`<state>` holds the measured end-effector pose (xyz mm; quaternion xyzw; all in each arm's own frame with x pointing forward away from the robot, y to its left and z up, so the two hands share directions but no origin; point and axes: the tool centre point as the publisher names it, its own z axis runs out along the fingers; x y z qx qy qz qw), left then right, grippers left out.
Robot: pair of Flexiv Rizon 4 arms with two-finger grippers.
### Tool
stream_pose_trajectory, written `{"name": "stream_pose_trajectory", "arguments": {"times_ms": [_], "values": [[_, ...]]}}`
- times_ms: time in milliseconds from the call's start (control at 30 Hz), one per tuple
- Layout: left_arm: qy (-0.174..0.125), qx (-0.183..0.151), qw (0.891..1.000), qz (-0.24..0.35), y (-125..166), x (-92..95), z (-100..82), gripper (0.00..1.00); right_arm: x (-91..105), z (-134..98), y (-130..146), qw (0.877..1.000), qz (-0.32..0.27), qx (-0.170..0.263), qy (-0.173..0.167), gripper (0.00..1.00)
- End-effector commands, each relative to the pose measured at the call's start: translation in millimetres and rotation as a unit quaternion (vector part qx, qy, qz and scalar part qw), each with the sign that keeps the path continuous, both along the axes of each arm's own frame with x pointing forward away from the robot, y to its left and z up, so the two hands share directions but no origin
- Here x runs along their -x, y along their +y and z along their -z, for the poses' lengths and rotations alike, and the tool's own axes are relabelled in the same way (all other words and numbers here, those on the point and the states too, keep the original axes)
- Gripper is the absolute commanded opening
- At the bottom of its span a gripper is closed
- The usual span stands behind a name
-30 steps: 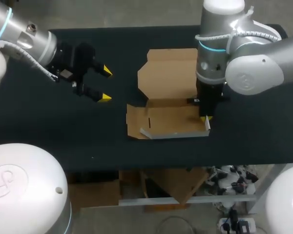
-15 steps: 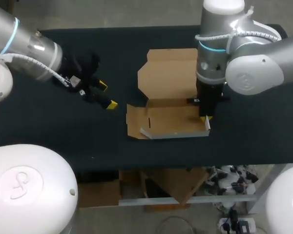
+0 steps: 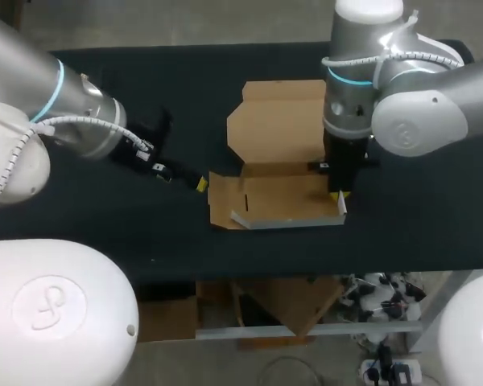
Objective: Assemble the packaging by folding the flat box into shape, placing the metal phone stand inside, and closing the box properly
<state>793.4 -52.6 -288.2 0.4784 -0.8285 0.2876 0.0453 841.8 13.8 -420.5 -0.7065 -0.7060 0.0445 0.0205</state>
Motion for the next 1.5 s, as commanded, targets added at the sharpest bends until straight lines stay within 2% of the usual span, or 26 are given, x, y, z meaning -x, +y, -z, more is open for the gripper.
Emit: {"name": "stream_pose_trajectory", "arguments": {"times_ms": [33,267,333,433,567,700,867,933,1000,1100,1133,1200,1433,1500], "values": [[0.162,-0.012,0.956,-0.245,-15,-9.3,17.6,1.0,-0.3,1,1,1.0,0.0,0.001,0.0,0.0],[0.194,0.001,0.937,-0.29,-21,-15.1,35.9,1.0,-0.3,1,1,1.0,0.0,0.001,0.0,0.0],[0.211,0.022,0.933,-0.292,-22,-16.4,41.8,1.0,-0.3,1,1,1.0,0.0,0.001,0.0,0.0],[0.231,0.044,0.931,-0.279,-27,-19.4,50.6,1.0,-0.3,1,1,1.0,0.0,0.001,0.0,0.0],[0.241,0.069,0.929,-0.273,-33,-20.2,60.3,1.0,-0.3,1,1,1.0,0.0,0.001,0.0,0.0],[0.239,0.09,0.929,-0.267,-40,-17.8,66.5,1.0,-0.3,1,1,1.0,0.0,0.001,0.0,0.0],[0.236,0.115,0.93,-0.257,-46,-17.1,72.8,0.83,-0.3,1,1,1.0,0.0,0.001,0.0,0.0],[0.236,0.119,0.93,-0.254,-48,-17.1,76.1,0.84,-0.3,1,1,1.0,0.0,0.001,0.0,0.0],[0.234,0.12,0.931,-0.253,-49,-17.2,78.2,0.78,-0.3,1,1,1.0,0.0,0.001,0.0,0.0],[0.231,0.126,0.933,-0.244,-50,-17.8,80.1,0.77,-0.3,1,1,1.0,0.0,0.001,0.0,0.0],[0.231,0.126,0.934,-0.244,-51,-18.0,80.9,0.68,-0.3,1,1,1.0,0.0,0.001,0.0,0.0],[0.226,0.132,0.937,-0.233,-53,-18.7,82.8,0.59,-0.3,1,1,1.0,0.0,0.001,0.0,0.0],[0.22,0.131,0.944,-0.21,-61,-22.5,93.1,0.64,-0.3,1,1,1.0,0.0,0.001,0.0,0.0],[0.218,0.126,0.945,-0.21,-63,-23.4,95.2,0.61,-0.3,1,1,1.0,0.0,0.001,0.0,0.0]]}}
